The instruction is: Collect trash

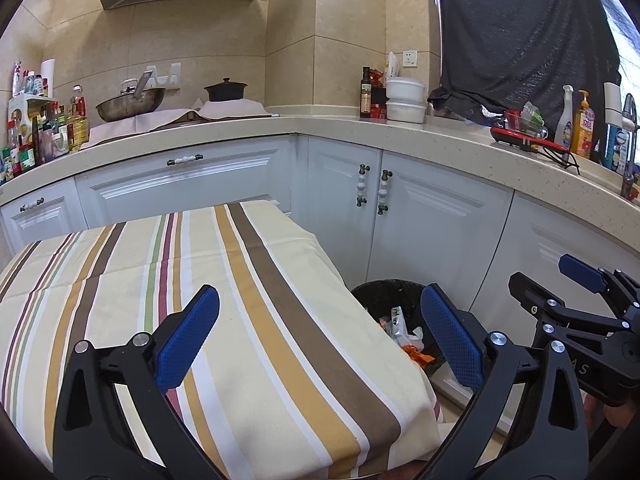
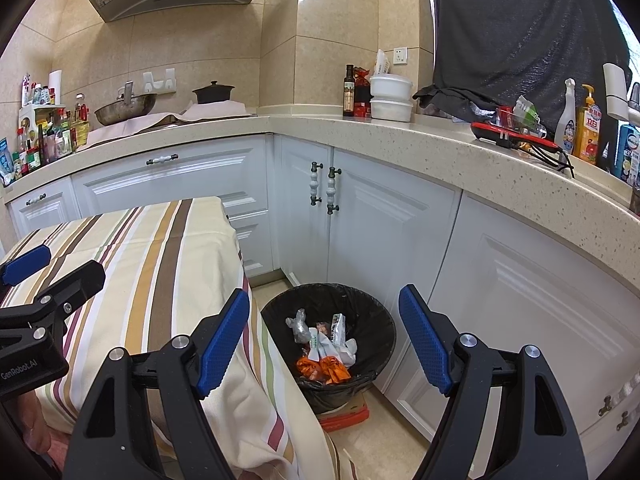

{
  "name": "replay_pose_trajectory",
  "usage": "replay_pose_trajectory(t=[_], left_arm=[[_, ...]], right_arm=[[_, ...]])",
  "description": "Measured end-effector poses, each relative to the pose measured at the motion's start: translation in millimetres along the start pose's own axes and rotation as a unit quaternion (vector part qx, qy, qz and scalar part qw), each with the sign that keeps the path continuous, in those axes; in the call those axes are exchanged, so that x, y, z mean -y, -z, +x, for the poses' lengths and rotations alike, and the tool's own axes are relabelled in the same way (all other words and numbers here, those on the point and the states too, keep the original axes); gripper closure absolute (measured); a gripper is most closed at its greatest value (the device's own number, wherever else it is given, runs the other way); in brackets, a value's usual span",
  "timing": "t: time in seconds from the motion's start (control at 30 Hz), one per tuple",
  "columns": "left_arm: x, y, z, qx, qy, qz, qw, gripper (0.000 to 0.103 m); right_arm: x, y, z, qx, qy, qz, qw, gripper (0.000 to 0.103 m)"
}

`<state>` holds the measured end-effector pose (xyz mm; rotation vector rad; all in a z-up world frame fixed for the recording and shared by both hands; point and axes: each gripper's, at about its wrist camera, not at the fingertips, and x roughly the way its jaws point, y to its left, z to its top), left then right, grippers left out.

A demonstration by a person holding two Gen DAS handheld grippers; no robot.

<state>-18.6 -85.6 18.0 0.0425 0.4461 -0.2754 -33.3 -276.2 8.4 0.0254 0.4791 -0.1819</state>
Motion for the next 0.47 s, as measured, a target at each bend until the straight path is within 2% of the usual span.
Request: replay_pose_trajectory(t=[0.23, 0.47], left_arm=[[2, 0, 0, 0.002, -0.005, 0.014, 0.9999, 0.005], [-12, -1, 15, -0.030, -0.013, 0.004, 0.9994, 0.005]], right_arm=[[1, 0, 0, 0.001, 0.000, 0.000, 1.000, 0.028], [0, 0, 6, -0.004, -0.004, -0.003, 1.000, 0.026]])
